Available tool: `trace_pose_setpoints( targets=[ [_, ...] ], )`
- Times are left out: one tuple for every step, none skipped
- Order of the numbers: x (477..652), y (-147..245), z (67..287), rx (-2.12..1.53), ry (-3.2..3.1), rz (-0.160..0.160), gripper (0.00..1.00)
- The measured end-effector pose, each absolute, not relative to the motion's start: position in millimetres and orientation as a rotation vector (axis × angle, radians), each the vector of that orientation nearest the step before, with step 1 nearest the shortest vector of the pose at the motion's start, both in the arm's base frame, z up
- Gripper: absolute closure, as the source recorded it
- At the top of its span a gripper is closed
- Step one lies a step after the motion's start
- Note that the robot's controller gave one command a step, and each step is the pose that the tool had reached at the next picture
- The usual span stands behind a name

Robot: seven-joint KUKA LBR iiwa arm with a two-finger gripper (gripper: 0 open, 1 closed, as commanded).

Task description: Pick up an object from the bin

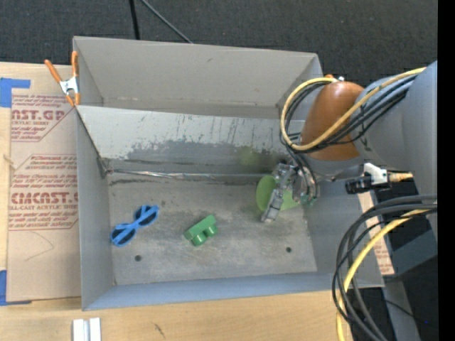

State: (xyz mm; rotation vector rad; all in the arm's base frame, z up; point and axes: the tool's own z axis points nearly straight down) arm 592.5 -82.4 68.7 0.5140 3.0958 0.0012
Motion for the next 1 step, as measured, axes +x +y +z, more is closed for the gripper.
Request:
trace_pose_setpoints(
  targets=[
    [593.4, -82.1, 89.7, 0.513, 3.096, 0.001, 1.00]
  ],
)
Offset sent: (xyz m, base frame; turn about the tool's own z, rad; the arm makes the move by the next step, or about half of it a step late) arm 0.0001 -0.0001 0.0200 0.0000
